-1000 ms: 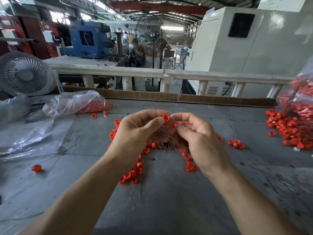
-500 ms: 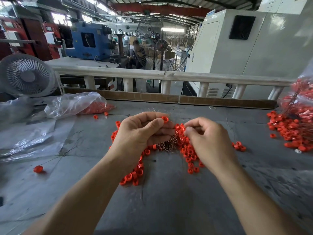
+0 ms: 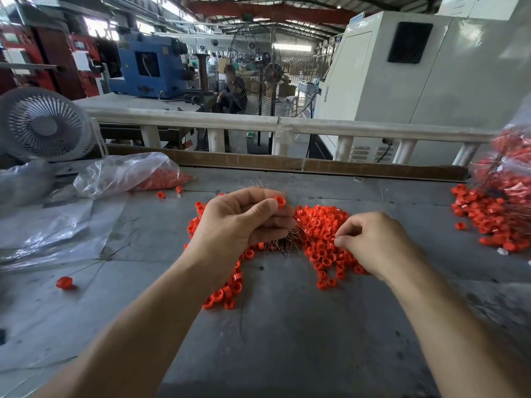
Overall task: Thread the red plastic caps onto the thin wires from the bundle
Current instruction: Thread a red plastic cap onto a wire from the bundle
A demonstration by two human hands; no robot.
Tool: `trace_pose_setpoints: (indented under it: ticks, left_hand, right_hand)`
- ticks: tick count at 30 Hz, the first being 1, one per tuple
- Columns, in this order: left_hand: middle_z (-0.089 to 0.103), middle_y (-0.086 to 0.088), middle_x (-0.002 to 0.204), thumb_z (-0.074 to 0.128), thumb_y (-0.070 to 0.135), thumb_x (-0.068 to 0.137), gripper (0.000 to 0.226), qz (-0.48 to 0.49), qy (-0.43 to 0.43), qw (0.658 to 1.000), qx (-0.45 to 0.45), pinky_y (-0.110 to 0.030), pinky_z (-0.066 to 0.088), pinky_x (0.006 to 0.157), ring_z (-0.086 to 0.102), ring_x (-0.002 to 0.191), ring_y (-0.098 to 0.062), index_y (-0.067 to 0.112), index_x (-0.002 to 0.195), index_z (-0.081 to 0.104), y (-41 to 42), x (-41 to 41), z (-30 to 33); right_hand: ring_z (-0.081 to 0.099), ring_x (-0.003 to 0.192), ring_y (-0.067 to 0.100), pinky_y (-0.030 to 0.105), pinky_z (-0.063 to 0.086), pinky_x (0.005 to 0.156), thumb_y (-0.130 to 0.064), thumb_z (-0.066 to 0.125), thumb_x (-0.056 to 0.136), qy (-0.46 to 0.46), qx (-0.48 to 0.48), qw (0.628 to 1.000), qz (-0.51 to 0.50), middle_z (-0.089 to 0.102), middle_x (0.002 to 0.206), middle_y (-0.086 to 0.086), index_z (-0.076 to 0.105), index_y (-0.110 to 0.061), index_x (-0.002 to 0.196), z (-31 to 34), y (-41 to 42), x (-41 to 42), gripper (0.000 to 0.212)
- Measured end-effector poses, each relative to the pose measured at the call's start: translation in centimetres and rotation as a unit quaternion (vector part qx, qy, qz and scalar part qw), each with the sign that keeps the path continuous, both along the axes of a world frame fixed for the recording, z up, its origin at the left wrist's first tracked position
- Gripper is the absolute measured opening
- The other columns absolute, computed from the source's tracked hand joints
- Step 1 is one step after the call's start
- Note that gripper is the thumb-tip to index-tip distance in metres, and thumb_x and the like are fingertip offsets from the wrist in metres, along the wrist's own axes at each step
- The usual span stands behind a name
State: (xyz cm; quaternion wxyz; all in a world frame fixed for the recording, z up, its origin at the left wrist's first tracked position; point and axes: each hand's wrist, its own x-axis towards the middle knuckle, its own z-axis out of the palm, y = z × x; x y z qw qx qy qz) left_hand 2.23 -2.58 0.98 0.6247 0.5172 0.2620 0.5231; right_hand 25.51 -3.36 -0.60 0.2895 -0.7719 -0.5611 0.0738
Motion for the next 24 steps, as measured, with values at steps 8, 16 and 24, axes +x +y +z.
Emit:
trace_pose_setpoints:
  ticks: [8,16,24]
  left_hand:
    - [0.076,-0.022,0.101,0.06,0.006,0.098,0.015,0.003,0.012,1.0,-0.004,-0.027,0.061,0.07,0.076,0.09,-0.029,-0.002,0.107,0.069,0.0,0.0,0.1]
    - [0.076,-0.022,0.101,0.061,0.007,0.097,0.014,0.0,0.01,1.0,-0.008,-0.028,0.062,0.071,0.076,0.09,-0.03,0.0,0.106,0.069,0.0,-0.1,0.1]
    - [0.076,-0.022,0.102,0.061,0.007,0.098,0.015,0.002,0.016,1.0,-0.006,-0.029,0.062,0.072,0.076,0.091,-0.03,0.0,0.107,0.07,0.0,0.0,0.0]
  right_hand:
    - [0.058,0.069,0.011,0.024,0.033,0.054,-0.029,0.081,0.082,-0.084,0.026,0.996,-0.002,0.062,0.069,-0.015,0.066,-0.028,0.07,-0.5,0.4,-0.6,0.02]
    - [0.061,0.07,0.014,0.028,0.041,0.057,-0.019,0.067,0.087,-0.062,0.065,0.996,-0.001,0.065,0.07,-0.012,0.066,-0.025,0.071,-0.5,0.4,-0.6,0.017]
    - [0.062,0.061,0.01,0.029,0.047,0.055,-0.012,0.074,0.089,0.273,0.159,0.944,0.093,0.068,0.067,-0.008,0.072,-0.023,0.081,0.4,0.1,-1.5,0.014]
